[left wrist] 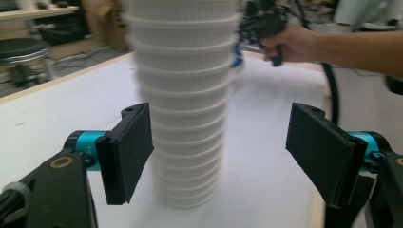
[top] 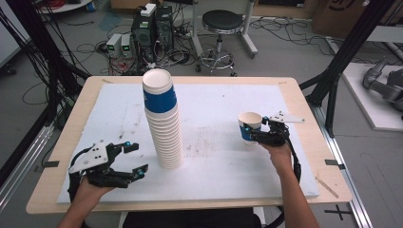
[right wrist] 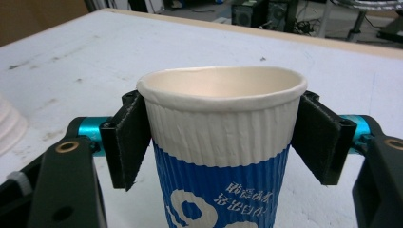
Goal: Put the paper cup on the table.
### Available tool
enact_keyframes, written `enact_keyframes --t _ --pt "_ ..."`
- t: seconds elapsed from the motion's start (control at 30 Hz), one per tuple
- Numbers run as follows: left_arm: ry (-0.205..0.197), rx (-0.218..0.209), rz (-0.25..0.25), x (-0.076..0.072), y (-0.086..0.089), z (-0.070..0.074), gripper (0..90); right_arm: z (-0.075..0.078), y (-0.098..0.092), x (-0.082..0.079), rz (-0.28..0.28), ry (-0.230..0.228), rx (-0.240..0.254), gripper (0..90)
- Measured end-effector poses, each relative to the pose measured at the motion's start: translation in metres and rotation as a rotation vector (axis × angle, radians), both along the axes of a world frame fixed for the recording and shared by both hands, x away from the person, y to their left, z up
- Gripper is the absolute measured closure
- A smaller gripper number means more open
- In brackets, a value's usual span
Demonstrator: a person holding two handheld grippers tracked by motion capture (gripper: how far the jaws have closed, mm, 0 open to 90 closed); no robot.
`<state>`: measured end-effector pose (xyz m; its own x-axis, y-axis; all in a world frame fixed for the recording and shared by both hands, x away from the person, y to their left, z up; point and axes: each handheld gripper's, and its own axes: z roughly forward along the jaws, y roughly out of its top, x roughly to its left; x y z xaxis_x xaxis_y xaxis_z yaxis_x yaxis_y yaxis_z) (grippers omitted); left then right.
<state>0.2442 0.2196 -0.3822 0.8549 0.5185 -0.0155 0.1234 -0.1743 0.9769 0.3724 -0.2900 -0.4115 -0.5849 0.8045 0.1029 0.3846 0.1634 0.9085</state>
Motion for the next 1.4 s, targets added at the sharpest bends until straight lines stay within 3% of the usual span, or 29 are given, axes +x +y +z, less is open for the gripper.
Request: enact_keyframes --t 0.13,0.3,0.47,0.63,0.67,0.83,0.93,1.07,1.23,1.4 --pt "0.001 -0.021 0.108 0.012 0.016 -0.005 23.7 -0.010 0.000 0.003 -0.024 0.019 -0.015 26.0" --pt "0.006 -0.031 0.168 0.023 0.023 -0.010 23.7 -0.006 -0.002 -0.002 0.010 0.027 -0.073 25.1" --pt "0.020 -0.039 0.199 0.029 0.027 -0.014 23.7 -0.006 -0.014 -0.013 0.044 0.060 -0.101 24.1" --pt "0.032 -0.047 0.218 0.032 0.029 -0.018 23.7 -0.010 -0.021 -0.023 0.056 0.058 -0.120 20.9" --pt "0.036 -0.049 0.223 0.032 0.030 -0.019 23.7 -0.012 -0.023 -0.025 0.062 0.083 -0.116 20.6" --pt "0.048 -0.061 0.233 0.034 0.032 -0.022 23.6 -0.014 -0.027 -0.033 0.081 0.111 -0.147 20.1" --pt "0.051 -0.077 0.237 0.036 0.034 -0.023 23.6 -0.012 -0.034 -0.040 0.084 0.107 -0.157 20.1" --pt "0.051 -0.089 0.244 0.038 0.034 -0.023 23.6 -0.004 -0.044 -0.049 0.049 0.099 -0.146 20.2" --pt "0.052 -0.100 0.255 0.040 0.035 -0.023 22.8 0.014 -0.050 -0.060 0.006 0.038 -0.102 20.1" --pt "0.054 -0.103 0.261 0.042 0.036 -0.022 22.8 0.027 -0.044 -0.070 0.032 -0.011 -0.104 20.1"
